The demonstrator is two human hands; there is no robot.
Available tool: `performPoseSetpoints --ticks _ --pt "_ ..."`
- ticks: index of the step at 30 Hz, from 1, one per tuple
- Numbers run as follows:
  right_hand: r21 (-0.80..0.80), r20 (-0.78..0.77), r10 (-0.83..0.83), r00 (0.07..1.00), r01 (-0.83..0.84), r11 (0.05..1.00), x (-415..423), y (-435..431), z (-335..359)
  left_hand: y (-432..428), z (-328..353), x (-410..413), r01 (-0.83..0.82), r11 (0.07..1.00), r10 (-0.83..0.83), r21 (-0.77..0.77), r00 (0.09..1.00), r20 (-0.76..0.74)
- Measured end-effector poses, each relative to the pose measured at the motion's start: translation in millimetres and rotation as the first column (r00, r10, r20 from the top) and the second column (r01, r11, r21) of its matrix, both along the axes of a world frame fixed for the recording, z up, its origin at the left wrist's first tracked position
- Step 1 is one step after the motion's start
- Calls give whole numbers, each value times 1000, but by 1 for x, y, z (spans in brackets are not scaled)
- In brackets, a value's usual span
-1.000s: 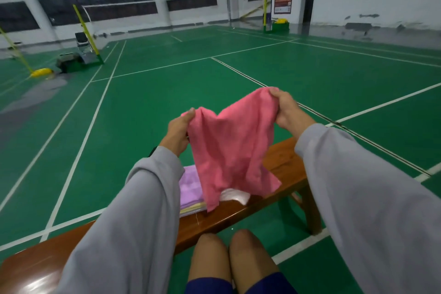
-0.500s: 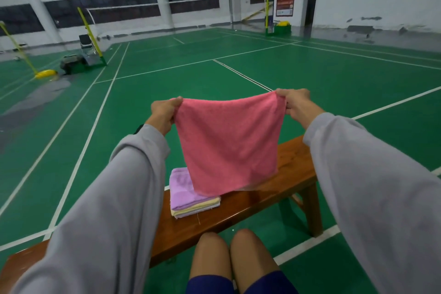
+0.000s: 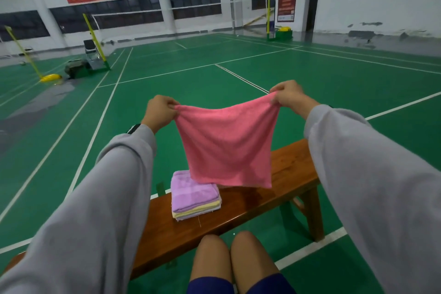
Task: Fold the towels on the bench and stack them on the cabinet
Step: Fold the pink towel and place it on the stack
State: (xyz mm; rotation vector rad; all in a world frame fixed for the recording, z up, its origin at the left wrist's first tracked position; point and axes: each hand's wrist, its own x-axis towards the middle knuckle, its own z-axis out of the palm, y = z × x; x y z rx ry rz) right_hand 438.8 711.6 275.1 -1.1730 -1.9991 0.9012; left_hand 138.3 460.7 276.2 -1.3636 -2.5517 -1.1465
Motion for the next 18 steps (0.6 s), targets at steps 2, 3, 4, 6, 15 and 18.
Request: performPoseSetpoints --ticks 2,3,4,6,15,18 --pt "184 193 2 981 -39 982 3 -1 2 -4 0 0 -51 998 43 -46 986 -161" --pt "256 268 -8 963 -63 965 4 -1 3 -4 1 1 -78 996 70 -33 978 -195" --pt "324 341 -26 940 -92 942 5 -2 4 -5 3 4 -105 994 98 -21 968 -230" --pt "446 475 -75 877 -167 879 6 -8 6 -3 4 6 -163 986 149 -24 947 -285" --pt "635 690 -306 656 -345 691 11 -11 3 13 2 17 -256 966 219 -33 880 -421" --pt "642 667 -323 672 -296 708 11 -9 1 23 1 21 -228 974 201 -17 890 -408"
